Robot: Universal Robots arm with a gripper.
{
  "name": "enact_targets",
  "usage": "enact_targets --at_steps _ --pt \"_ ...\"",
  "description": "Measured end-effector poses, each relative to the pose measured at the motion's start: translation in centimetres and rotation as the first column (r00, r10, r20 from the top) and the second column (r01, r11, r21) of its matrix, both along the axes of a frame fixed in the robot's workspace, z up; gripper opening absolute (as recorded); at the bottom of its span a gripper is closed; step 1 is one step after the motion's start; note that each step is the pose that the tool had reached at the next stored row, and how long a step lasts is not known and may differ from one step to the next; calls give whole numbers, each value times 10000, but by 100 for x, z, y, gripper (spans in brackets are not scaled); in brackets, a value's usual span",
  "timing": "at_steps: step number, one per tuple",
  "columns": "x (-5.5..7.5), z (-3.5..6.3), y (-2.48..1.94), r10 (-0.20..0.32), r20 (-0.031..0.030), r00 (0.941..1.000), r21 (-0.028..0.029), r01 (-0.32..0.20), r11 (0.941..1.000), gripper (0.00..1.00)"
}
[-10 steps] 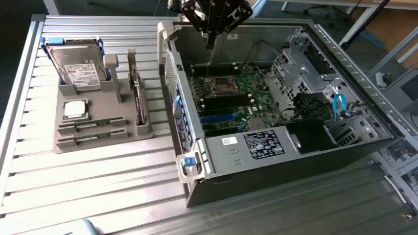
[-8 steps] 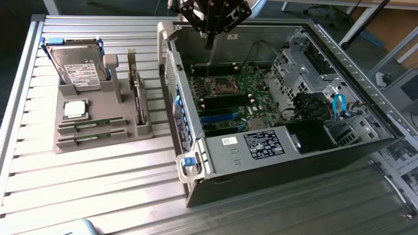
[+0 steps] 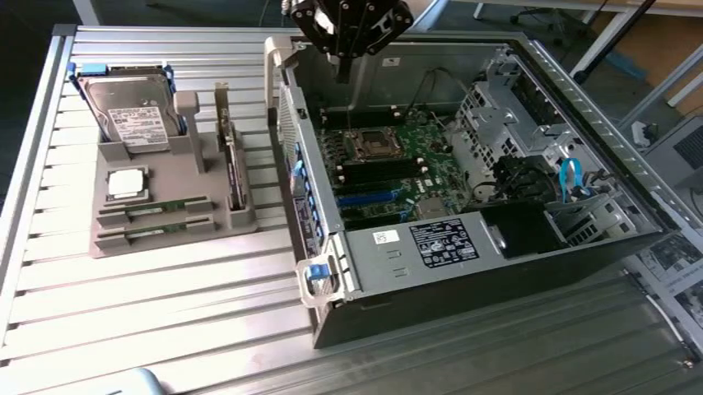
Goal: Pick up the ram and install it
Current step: 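Reach for the ram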
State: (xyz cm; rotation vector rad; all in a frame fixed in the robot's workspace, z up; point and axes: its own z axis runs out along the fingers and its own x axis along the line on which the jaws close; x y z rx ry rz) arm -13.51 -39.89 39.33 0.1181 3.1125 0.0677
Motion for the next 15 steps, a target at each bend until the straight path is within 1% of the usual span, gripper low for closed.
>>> enact_targets --at_steps 8,15 --pt "-89 0 0 2 -1 10000 -1 -2 10000 11" --pt "-202 -1 0 1 0 10000 0 -1 10000 11"
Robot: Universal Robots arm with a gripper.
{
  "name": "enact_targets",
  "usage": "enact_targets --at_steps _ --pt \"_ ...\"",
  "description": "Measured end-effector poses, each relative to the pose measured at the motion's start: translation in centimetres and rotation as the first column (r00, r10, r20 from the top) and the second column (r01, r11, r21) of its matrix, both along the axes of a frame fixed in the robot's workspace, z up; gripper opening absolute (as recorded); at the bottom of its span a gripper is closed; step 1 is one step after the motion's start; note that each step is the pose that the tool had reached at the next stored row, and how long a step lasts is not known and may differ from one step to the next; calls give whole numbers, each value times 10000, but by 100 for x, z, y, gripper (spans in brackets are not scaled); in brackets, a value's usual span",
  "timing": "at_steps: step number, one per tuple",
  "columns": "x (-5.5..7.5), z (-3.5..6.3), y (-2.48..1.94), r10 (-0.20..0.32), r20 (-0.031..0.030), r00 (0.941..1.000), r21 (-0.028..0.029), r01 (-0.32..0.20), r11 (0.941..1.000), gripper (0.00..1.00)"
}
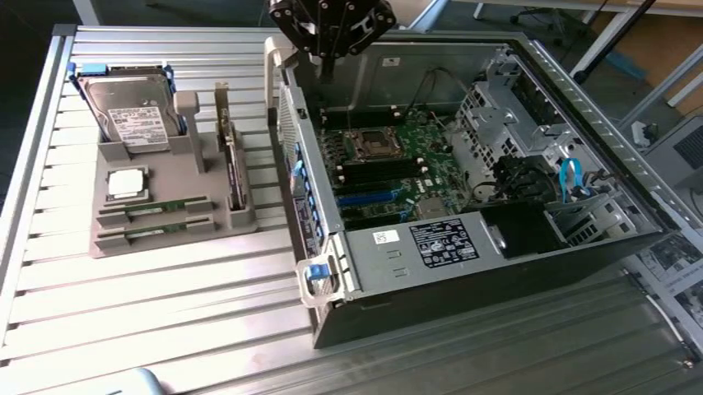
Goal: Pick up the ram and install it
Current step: 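Reach for the ram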
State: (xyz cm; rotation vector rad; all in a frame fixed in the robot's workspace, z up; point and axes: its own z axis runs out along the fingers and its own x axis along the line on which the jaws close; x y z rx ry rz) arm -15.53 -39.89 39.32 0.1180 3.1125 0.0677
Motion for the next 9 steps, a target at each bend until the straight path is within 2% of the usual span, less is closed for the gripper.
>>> enact_targets --at_steps 9 --pt "-98 0 0 0 0 10000 0 0 10000 11"
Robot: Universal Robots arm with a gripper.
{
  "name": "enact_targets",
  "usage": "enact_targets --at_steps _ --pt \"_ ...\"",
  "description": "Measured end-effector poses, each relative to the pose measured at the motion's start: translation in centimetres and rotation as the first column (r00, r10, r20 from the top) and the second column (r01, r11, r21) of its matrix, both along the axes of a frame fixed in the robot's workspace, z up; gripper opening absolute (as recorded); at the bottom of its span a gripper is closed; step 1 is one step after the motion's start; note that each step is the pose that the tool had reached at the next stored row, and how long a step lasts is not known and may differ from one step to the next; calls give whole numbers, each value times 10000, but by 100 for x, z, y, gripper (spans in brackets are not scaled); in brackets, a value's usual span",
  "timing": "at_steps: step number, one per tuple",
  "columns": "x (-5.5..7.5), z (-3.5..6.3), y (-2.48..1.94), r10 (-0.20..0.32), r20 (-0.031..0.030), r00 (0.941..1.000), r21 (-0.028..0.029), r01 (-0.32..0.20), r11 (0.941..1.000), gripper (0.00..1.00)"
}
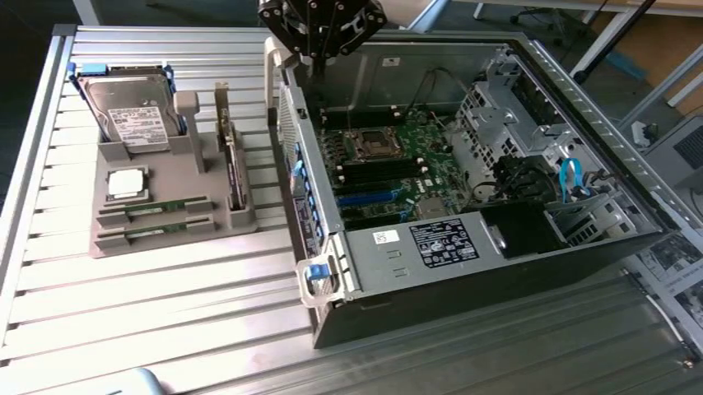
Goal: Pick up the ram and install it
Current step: 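Reach for the ram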
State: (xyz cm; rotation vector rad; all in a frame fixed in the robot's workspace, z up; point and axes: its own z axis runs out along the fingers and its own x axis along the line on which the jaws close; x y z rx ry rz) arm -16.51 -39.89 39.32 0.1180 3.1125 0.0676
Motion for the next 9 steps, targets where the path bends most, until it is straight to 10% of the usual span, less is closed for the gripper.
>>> enact_targets --at_steps 9 --pt "-101 -1 0 0 0 10000 0 0 10000 11"
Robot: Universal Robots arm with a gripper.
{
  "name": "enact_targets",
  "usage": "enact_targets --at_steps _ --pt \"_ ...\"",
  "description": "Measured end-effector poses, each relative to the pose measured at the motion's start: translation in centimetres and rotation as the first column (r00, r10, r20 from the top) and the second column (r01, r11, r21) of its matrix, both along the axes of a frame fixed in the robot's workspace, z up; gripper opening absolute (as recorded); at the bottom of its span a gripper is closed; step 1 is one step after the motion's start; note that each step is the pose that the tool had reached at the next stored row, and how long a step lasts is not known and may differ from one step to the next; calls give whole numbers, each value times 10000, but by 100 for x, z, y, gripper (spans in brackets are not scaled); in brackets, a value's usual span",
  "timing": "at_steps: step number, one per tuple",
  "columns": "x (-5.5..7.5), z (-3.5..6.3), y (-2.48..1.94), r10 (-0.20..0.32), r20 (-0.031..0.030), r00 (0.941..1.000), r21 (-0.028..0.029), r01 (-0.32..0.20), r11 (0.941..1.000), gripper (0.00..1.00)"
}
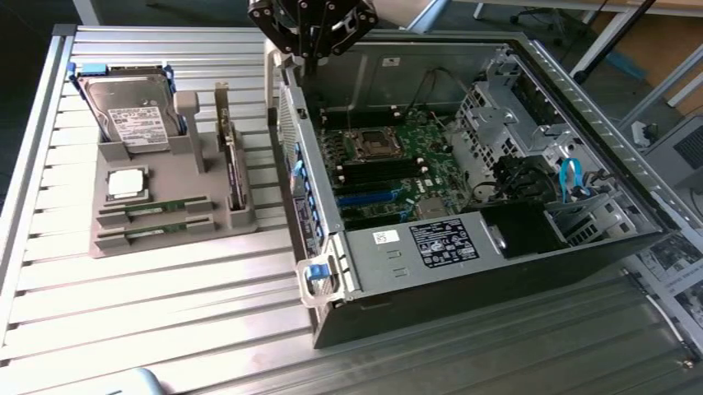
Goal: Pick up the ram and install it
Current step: 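Reach for the ram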
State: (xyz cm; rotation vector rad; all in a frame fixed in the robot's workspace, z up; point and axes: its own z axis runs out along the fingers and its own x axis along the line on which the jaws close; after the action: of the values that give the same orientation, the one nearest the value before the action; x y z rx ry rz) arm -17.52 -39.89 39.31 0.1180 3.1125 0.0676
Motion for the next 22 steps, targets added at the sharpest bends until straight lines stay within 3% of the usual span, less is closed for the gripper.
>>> enact_targets --at_steps 22 --pt "-198 -1 0 0 0 10000 0 0 10000 11"
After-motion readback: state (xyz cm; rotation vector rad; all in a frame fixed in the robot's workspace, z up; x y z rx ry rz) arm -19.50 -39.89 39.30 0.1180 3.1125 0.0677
